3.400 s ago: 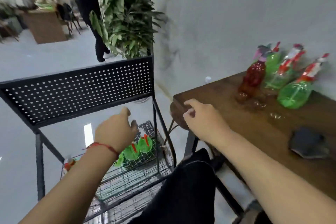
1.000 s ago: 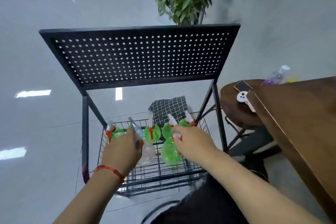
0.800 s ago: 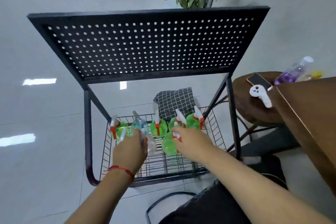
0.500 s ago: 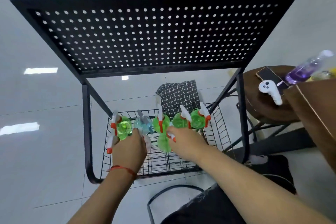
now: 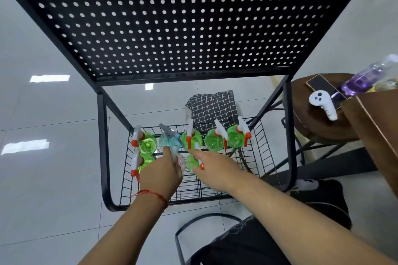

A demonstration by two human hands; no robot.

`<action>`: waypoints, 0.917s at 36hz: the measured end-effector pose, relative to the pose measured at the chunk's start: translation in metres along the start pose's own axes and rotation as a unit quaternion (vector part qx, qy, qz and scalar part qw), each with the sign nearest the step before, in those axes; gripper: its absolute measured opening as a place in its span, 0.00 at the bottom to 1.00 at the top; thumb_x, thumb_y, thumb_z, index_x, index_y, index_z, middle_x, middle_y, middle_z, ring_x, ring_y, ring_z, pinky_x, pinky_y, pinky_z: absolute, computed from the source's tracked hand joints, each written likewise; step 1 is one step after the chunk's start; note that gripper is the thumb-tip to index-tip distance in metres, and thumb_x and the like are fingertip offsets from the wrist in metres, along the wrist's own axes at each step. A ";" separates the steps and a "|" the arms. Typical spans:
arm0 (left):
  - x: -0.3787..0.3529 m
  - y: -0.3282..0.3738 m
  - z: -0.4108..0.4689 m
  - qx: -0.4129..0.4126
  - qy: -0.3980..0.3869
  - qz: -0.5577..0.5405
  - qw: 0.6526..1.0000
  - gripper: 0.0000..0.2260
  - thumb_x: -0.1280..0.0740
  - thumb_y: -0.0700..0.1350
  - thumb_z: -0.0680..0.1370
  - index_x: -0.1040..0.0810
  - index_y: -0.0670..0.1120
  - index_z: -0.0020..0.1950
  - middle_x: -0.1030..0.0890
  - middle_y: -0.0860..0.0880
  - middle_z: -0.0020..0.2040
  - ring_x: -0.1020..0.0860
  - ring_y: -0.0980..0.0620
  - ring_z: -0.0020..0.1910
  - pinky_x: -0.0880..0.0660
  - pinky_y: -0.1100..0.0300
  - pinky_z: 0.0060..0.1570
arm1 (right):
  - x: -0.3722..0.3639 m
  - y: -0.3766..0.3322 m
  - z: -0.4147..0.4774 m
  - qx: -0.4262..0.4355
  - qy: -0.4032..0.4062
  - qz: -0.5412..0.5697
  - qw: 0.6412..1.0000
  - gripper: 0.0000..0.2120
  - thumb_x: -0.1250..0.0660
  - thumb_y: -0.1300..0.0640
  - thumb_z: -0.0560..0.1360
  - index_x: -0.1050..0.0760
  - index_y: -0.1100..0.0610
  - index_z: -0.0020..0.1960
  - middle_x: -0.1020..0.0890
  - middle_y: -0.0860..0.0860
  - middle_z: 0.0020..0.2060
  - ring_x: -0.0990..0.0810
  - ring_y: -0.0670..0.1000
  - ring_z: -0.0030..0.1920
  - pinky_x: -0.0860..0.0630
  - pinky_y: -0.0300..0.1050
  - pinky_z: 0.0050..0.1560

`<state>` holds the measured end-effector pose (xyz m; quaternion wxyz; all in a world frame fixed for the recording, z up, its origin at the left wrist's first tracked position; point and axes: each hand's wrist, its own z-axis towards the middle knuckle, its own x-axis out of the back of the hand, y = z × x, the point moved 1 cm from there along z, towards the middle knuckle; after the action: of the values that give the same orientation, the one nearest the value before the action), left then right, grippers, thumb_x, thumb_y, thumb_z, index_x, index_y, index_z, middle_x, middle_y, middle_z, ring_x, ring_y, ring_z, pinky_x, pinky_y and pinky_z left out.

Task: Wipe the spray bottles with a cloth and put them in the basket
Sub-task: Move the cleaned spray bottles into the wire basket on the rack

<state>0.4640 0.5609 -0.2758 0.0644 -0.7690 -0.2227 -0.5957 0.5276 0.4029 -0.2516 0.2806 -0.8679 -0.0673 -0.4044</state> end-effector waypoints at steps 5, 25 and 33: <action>0.000 -0.002 0.000 0.001 -0.001 0.048 0.999 0.12 0.43 0.46 0.84 0.29 0.49 0.67 0.13 0.49 0.44 0.13 0.48 0.45 0.25 0.52 0.59 | 0.002 0.000 -0.009 0.005 0.007 -0.014 1.000 0.29 0.42 0.44 0.85 0.48 0.35 0.83 0.24 0.51 0.73 0.23 0.57 0.70 0.22 0.57 0.63; 0.037 0.005 -0.034 0.012 0.023 0.039 0.999 0.20 0.45 0.54 0.86 0.34 0.49 0.76 0.29 0.55 0.31 0.16 0.47 0.46 0.26 0.44 0.71 | 0.034 0.005 -0.071 -0.026 0.042 -0.024 0.998 0.33 0.40 0.44 0.84 0.52 0.43 0.85 0.24 0.51 0.73 0.19 0.57 0.63 0.20 0.54 0.59; 0.083 0.042 -0.063 -0.049 0.103 0.054 0.992 0.23 0.42 0.59 0.85 0.38 0.51 0.78 0.15 0.51 0.48 0.14 0.48 0.43 0.21 0.50 0.54 | 0.064 0.007 -0.117 -0.025 0.110 -0.027 0.993 0.32 0.41 0.43 0.85 0.51 0.42 0.84 0.18 0.49 0.60 0.17 0.53 0.52 0.22 0.49 0.47</action>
<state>0.4416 0.5229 -0.1729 0.0812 -0.7166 -0.1433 -0.6777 0.4953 0.3269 -0.1468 0.2530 -0.8227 -0.0493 -0.5066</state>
